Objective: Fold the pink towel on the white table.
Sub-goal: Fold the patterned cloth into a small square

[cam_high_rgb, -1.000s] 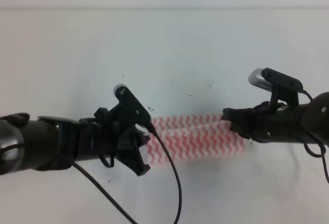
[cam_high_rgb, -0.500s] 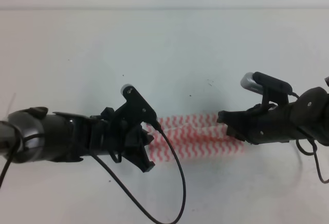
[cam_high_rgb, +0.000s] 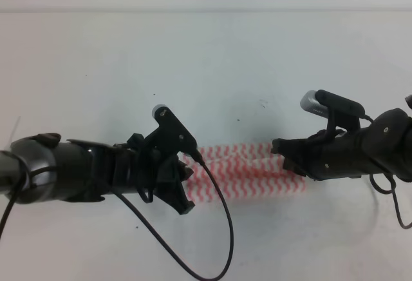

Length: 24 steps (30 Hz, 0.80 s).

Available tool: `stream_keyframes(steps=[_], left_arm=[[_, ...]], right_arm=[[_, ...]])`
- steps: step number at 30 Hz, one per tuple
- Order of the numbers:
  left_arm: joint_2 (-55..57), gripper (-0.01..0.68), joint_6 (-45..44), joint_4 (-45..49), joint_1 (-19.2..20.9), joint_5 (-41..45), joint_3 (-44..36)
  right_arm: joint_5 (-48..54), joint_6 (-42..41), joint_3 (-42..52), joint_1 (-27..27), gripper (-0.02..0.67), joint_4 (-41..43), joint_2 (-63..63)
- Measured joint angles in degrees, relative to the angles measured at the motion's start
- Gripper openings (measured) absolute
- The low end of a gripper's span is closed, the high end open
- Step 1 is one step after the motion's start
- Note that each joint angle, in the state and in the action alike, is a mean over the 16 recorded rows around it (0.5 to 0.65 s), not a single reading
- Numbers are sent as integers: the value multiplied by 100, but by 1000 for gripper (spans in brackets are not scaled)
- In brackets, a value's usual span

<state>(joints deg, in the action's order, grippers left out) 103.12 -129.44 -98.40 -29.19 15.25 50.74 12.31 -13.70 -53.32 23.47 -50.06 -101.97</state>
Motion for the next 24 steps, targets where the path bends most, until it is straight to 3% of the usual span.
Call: stream_keyframes(steps=[24], left_arm=[[148,-4,46,28,0,-29,183]], right_arm=[[286,5,-250,-359,-19,41,-162]])
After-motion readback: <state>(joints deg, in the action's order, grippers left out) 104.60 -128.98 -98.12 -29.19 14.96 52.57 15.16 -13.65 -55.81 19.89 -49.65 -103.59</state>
